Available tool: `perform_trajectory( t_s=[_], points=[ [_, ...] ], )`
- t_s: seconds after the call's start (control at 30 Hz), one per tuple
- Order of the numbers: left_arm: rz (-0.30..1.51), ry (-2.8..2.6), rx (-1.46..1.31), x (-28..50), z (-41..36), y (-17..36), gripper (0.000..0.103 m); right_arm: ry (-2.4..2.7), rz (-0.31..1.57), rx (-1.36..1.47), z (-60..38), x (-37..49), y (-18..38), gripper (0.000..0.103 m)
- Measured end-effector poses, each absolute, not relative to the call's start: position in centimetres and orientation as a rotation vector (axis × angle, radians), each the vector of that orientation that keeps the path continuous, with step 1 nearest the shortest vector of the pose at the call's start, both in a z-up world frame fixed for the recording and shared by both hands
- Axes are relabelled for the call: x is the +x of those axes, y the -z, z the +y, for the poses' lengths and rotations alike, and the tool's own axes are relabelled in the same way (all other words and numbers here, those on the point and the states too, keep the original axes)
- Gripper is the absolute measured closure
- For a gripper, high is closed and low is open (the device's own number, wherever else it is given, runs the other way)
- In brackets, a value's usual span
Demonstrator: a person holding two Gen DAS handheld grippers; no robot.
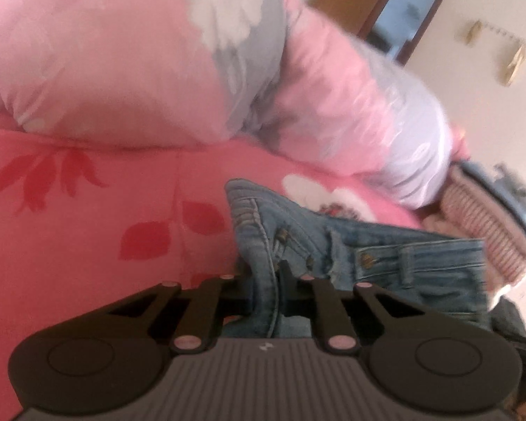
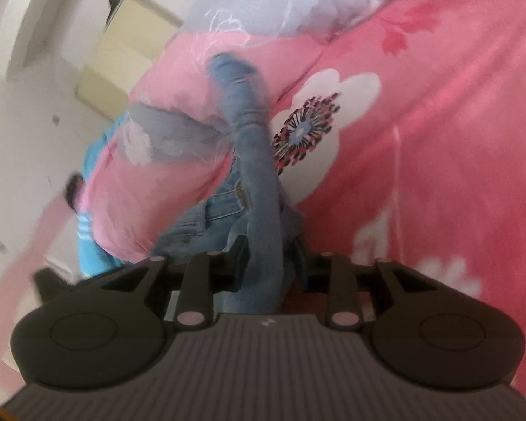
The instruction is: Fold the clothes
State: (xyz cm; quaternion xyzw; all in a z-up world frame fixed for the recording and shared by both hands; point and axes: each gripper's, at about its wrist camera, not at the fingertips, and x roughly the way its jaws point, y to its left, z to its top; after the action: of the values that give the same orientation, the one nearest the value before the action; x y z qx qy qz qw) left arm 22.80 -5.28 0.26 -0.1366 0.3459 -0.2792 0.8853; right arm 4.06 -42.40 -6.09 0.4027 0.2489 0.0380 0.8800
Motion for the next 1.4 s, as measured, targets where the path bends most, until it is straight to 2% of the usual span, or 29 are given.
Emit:
perform_trajectory(
  t_s=[0.03,0.07,0.4,0.57,0.8,1.13,1.3,1.4],
  points=[
    [0.698,0.588,-0.298,22.2,-4.9,-0.4,0.091,-0.076,0.525,0.801,-42.2,4.6,5.5,0.094],
    [0.677,0.595,-0.316,21.6,-4.4,-0.5,0.091,-0.074,0.530,0.762,-41.9,5.1,5.0,0.095],
    [0.438,0.538,-0.496,14.5,1.8,-2.6,0.091,-0.127,0.475,0.286,-34.5,8.4,-5.0,0.097],
    [0.306,0.467,-0.587,10.2,6.6,-4.6,0.092,-0.175,0.456,0.079,-28.0,10.2,-9.6,0.097],
    [0.143,0.288,-0.555,4.8,11.4,-5.8,0.092,-0.266,0.394,-0.225,-15.3,13.8,-14.1,0.097],
    [0.089,-0.018,-0.587,2.4,20.8,-5.8,0.092,-0.479,0.365,-0.426,3.8,21.2,-13.7,0.097],
    [0.157,-0.176,-0.612,2.9,25.3,-4.8,0.092,-0.610,0.369,-0.423,11.1,24.3,-11.6,0.097],
    [0.255,-0.238,-0.606,3.7,26.7,-3.7,0.092,-0.673,0.406,-0.414,14.7,26.4,-9.1,0.097]
  ],
)
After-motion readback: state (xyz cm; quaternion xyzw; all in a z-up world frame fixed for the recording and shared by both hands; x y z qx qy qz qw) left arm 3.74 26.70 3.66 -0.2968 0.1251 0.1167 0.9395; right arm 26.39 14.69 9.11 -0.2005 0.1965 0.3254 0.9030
